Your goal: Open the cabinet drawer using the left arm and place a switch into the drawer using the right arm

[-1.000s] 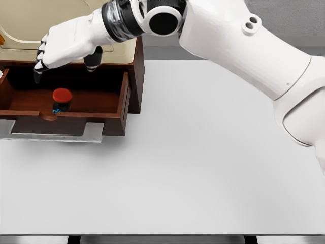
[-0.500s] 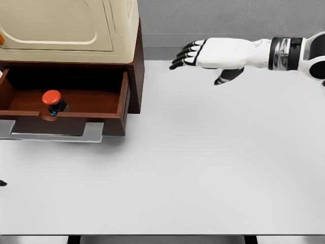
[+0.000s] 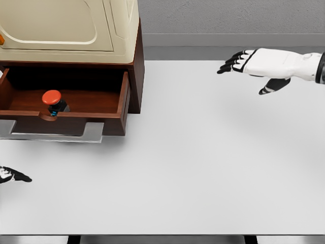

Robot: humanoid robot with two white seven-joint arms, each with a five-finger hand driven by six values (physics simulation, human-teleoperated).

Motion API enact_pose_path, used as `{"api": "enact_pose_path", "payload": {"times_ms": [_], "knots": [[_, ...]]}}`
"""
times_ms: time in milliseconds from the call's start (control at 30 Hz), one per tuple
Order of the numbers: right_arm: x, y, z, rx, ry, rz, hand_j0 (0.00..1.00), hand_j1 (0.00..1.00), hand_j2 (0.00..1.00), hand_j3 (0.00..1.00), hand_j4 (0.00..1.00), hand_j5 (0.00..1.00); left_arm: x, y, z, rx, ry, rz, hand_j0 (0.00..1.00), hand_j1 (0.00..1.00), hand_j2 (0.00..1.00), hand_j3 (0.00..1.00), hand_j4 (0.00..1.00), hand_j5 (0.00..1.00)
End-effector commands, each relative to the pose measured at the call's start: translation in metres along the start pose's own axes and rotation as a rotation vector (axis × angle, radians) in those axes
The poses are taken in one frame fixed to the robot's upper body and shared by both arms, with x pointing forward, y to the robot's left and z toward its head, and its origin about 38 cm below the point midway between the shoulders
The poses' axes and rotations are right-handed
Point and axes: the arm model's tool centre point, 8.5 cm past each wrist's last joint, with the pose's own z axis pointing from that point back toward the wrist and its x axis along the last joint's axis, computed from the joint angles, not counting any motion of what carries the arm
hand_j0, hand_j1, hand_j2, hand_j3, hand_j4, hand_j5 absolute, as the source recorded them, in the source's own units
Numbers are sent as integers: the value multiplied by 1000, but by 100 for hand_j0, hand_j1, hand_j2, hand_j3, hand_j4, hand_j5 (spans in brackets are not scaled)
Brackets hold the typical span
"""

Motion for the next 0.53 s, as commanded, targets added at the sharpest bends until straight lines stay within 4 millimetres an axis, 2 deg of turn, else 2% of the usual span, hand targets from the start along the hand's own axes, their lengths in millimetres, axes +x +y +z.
{"api": "enact_pose_path", "payload": {"times_ms": [0,133,267,500], "knots": [[-1,1,1,1,2,-6,100,100,100,100,100,100,9,10,-29,-7,-77,-23,100,100,100,100,100,100],[-1,1,1,2,3,-5,100,100,100,100,100,100,19,24,-54,3,-149,-47,100,100,100,100,100,100],[0,0,0,0,1,-3,100,100,100,100,100,100,24,33,-57,29,-176,-30,100,100,100,100,100,100],[0,0,0,0,1,-3,100,100,100,100,100,100,27,35,-63,29,-193,-33,100,100,100,100,100,100]]}}
